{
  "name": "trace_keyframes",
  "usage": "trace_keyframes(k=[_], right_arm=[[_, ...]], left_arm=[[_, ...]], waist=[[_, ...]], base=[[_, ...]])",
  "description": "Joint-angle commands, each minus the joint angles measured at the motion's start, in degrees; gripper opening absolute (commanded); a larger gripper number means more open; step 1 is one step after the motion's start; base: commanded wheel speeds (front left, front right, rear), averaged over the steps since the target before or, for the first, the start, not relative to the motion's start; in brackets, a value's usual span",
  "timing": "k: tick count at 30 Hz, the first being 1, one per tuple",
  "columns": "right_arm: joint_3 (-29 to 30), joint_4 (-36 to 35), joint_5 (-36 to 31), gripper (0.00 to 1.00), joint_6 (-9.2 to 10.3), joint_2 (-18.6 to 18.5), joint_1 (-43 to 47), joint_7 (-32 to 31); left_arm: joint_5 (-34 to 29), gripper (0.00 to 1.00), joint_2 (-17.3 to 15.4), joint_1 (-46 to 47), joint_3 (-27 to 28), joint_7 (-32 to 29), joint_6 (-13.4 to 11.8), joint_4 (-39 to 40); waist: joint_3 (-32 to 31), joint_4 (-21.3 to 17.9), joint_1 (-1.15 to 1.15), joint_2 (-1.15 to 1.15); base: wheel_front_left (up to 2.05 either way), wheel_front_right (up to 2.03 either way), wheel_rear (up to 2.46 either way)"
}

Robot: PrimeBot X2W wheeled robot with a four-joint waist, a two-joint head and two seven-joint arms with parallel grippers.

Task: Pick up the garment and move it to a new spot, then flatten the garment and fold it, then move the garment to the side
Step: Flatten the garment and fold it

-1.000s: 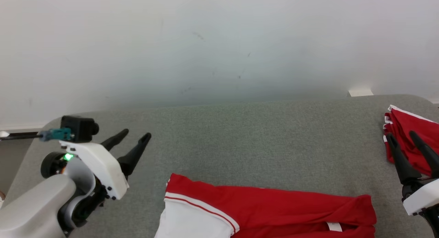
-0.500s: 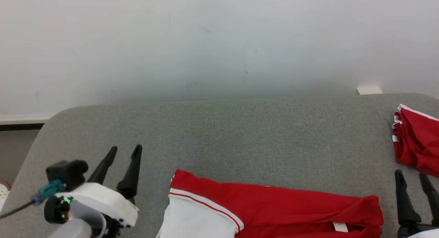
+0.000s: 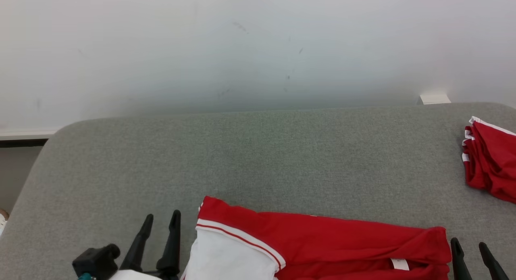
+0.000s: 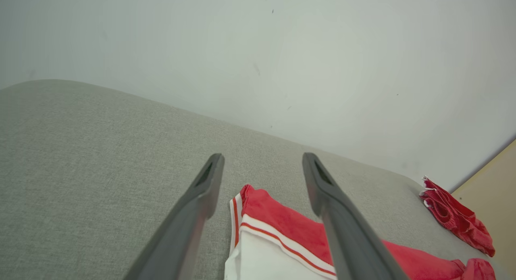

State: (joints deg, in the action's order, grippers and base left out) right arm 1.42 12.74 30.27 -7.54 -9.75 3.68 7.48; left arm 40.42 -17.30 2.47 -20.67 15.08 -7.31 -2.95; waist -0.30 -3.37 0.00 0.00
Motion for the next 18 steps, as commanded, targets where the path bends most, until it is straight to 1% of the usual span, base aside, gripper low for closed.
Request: trace_keyframes(k=[1,4,10,13,18], right_arm=[[0.22,0.9,-0.91,1.0,0.12,-0.29,-0.54,-0.7],[0.07,3.17,-1.07,1.0,0.12,-0.25,-2.12,-1.78],[-2.73,10.47,0.26,1.0,0.12,-0.57,-6.72,-5.11],[-3.47,14.97,1.08,1.0,0.13,-0.61,-8.43,-6.35],[-3.68,22.31,2.3,1.0,0.12,-0.11,-10.57,-8.19]], left_arm=[[-1.58,1.0,1.08,-0.87,1.05,0.05,1.33,-0.94],[-3.84,1.0,2.76,-0.53,1.59,0.05,3.67,-2.67],[-6.81,1.0,5.63,0.61,2.76,0.05,6.74,-5.57],[-7.65,1.0,6.77,1.08,2.92,0.06,7.94,-6.87],[-8.68,1.0,7.74,1.45,3.59,0.06,9.19,-8.68]], waist=[[0.12,-0.09,0.0,0.0],[0.4,-0.2,0.0,0.0],[1.09,-0.38,0.0,0.0],[1.36,0.06,0.0,0.0],[1.84,0.99,0.0,0.0]], base=[[0.0,0.0,0.0],[0.0,0.0,0.0],[0.0,0.0,0.0],[0.0,0.0,0.0],[0.0,0.0,0.0]])
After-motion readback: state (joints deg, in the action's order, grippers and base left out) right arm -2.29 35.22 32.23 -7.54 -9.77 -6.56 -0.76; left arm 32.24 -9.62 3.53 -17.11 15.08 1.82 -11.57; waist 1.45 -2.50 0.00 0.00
